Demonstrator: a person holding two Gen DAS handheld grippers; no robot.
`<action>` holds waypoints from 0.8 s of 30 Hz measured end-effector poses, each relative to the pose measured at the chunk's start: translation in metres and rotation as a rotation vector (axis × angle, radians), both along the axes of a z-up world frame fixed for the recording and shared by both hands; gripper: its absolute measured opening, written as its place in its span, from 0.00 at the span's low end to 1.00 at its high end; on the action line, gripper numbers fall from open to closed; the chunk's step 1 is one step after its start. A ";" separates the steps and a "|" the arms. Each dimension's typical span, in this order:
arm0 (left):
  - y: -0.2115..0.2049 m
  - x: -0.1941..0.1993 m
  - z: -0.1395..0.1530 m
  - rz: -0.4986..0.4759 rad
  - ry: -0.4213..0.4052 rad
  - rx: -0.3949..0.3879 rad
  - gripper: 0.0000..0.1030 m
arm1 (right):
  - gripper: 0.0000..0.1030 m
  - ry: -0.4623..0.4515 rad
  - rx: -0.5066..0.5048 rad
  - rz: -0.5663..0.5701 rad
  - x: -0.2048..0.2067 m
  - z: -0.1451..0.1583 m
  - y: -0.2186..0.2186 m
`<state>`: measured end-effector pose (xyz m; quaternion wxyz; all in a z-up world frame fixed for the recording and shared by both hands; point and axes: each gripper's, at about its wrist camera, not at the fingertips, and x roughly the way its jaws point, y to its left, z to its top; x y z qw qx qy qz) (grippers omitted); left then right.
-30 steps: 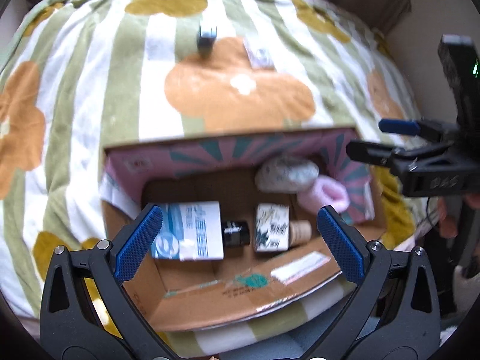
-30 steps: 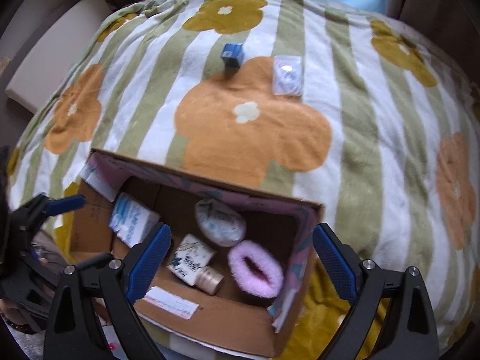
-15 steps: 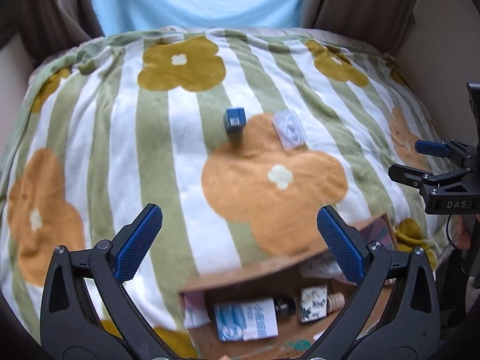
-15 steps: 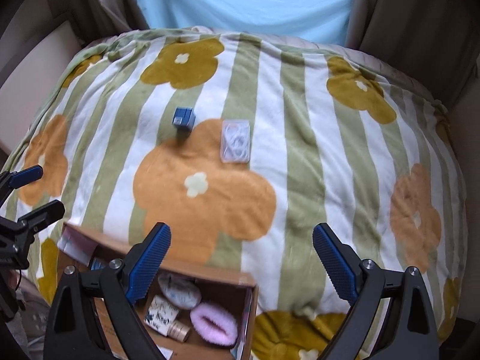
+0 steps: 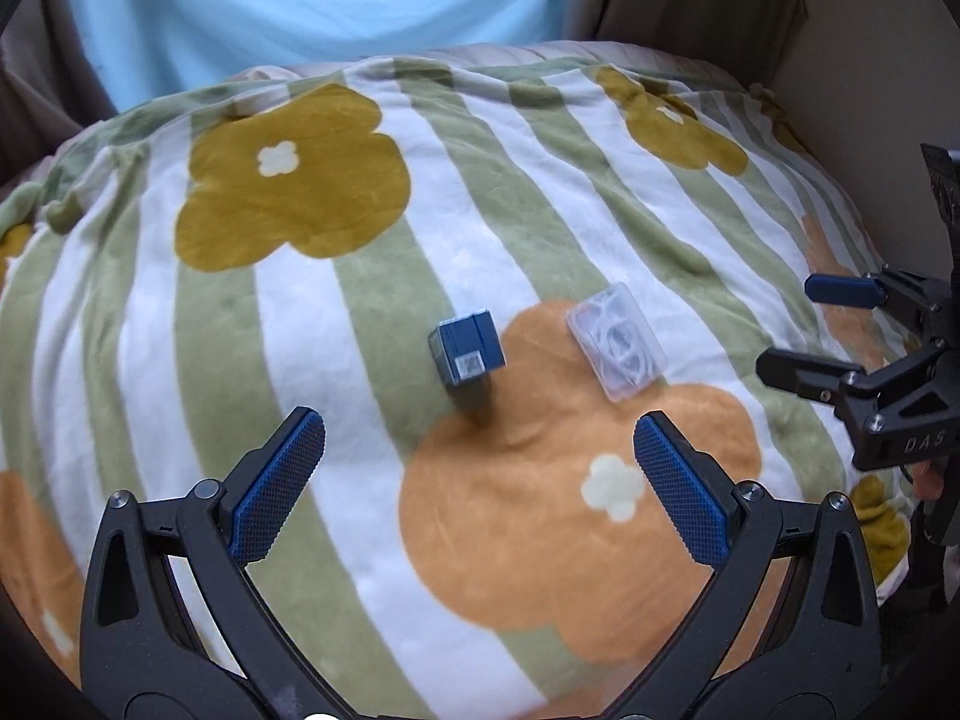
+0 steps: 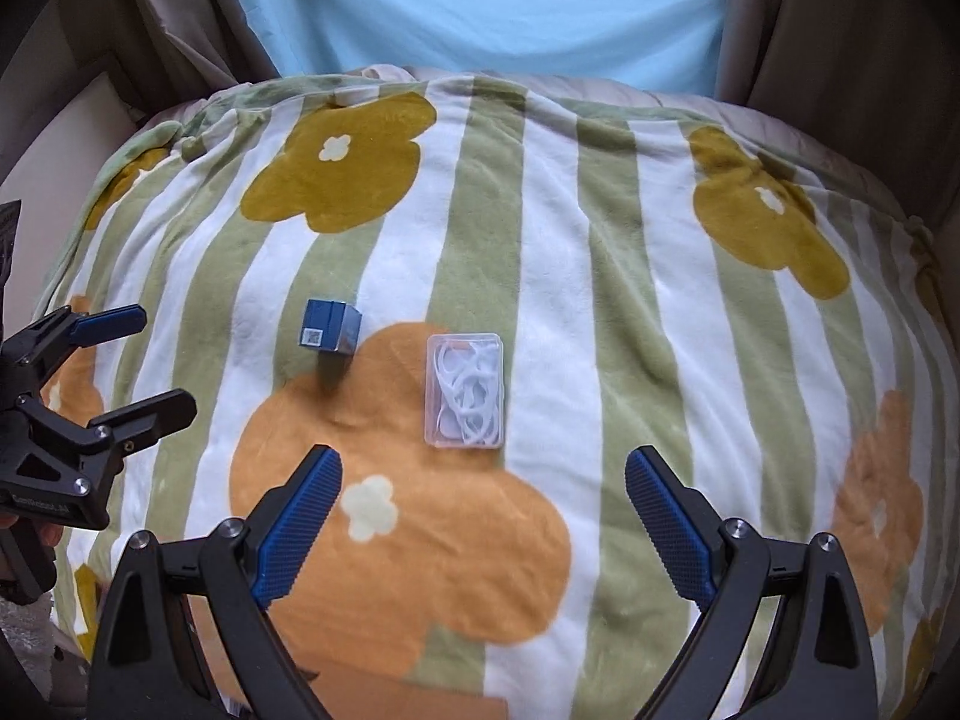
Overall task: Organize objects
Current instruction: 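Move both tools back to the blue box and clear floss-pick case, then grasp the blue box with left tool while right tool grasps the clear floss-pick case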
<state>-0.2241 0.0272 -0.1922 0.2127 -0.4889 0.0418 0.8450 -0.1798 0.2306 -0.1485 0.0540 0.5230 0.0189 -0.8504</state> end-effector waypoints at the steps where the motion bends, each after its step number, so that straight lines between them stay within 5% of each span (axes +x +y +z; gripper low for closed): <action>1: 0.002 -0.008 -0.007 -0.010 -0.003 0.002 1.00 | 0.92 -0.010 0.001 -0.002 -0.007 -0.007 -0.001; 7: 0.014 -0.038 -0.051 -0.039 -0.051 0.035 0.97 | 0.92 -0.077 -0.002 0.012 -0.040 -0.049 -0.008; 12: 0.024 -0.057 -0.083 -0.040 -0.091 0.047 0.82 | 0.91 -0.100 0.001 0.012 -0.056 -0.075 -0.013; 24: 0.032 -0.077 -0.107 -0.053 -0.120 0.046 0.59 | 0.74 -0.121 0.036 -0.016 -0.082 -0.107 -0.019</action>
